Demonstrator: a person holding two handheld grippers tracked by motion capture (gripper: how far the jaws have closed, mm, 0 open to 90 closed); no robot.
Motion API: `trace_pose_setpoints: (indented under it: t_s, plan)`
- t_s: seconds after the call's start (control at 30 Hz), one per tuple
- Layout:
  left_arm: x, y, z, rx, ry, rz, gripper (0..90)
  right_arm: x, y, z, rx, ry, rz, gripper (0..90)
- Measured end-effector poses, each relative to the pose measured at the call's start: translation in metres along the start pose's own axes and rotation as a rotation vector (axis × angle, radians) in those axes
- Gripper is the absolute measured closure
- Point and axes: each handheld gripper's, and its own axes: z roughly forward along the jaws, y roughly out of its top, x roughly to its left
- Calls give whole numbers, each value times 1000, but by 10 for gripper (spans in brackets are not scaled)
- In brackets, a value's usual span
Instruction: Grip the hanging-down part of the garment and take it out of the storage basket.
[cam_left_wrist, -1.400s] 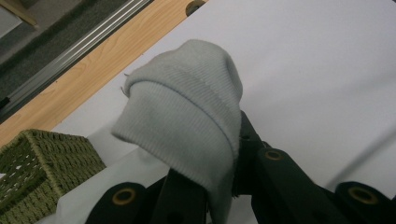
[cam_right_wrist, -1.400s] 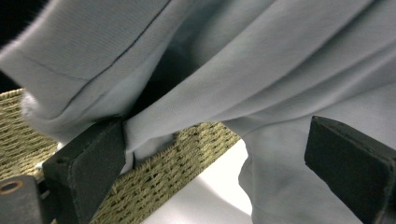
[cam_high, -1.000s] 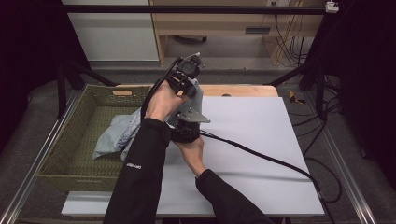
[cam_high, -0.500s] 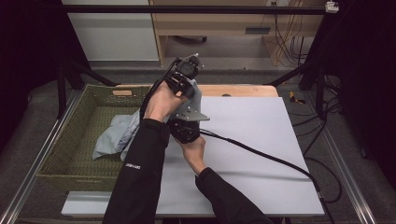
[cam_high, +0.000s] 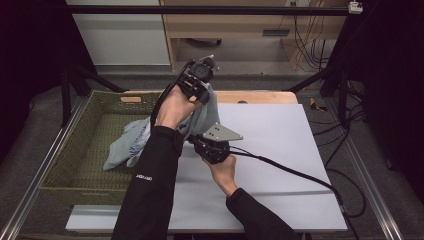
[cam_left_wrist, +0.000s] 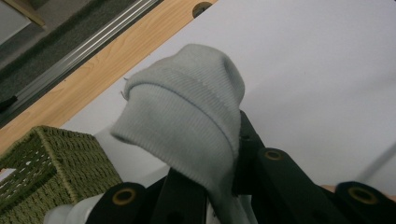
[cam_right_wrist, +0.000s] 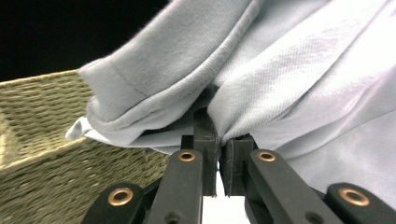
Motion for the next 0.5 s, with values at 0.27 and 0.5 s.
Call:
trace_pose_setpoints:
  t_s: [0.27, 0.5]
  plan:
    - [-5, 1, -1, -7, -3, 0, 843, -10, 1, -44, -13, -7, -36, 869]
    - [-9, 2, -2, 10, -10, 34, 843, -22, 5, -78, -22, -35, -60, 869]
